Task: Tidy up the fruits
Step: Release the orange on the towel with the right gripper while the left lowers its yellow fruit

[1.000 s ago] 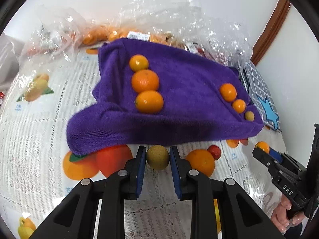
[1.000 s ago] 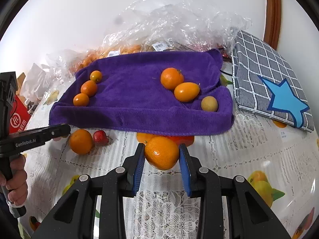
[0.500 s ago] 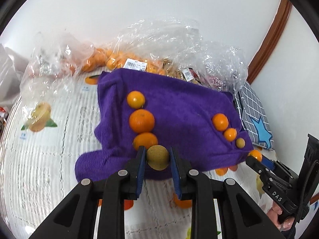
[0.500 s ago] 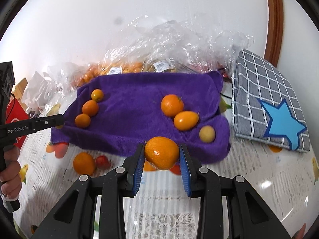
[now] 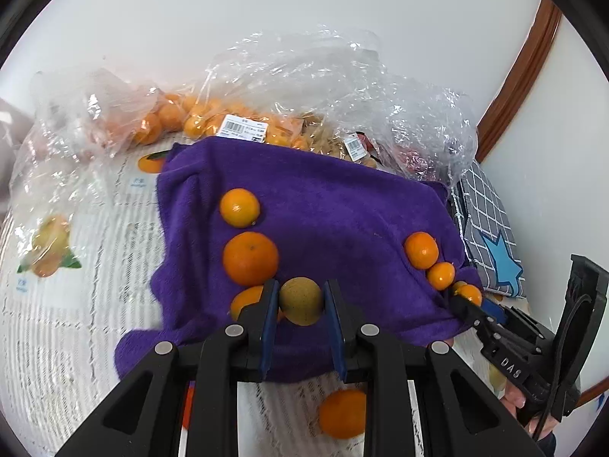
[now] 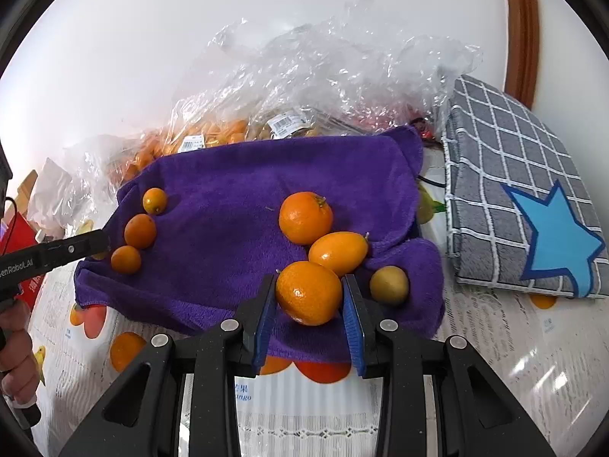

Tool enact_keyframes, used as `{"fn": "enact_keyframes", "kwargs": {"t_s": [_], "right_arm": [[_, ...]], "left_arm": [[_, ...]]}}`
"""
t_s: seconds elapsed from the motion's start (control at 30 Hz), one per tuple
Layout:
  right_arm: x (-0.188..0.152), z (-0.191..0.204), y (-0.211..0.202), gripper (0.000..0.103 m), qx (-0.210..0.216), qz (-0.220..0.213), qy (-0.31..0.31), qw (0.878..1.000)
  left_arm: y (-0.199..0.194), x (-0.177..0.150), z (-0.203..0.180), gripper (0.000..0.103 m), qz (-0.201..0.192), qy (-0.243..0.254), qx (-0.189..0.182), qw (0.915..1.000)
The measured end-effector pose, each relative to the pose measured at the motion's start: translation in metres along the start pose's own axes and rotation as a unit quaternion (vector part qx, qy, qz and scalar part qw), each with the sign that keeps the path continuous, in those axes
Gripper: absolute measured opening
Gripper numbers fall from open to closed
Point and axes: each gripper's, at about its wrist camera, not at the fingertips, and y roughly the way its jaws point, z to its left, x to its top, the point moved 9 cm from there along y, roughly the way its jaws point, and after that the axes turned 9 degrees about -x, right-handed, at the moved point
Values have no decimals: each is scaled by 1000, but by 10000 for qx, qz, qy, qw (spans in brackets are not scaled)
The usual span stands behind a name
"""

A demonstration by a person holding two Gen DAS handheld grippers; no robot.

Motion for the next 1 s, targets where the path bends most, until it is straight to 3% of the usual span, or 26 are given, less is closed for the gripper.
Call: {"fn": "enact_keyframes", "kwargs": {"t_s": [0.77,1.0], "right_arm": [[-2,3,23,34,-2,172,-229,9996],[-3,2,20,40,-11,161,-227,9996]], "left_arm": [[45,-5,-8,23,454,141,81,9988],[53,-7,-10,23,547,181,76,9983]]}}
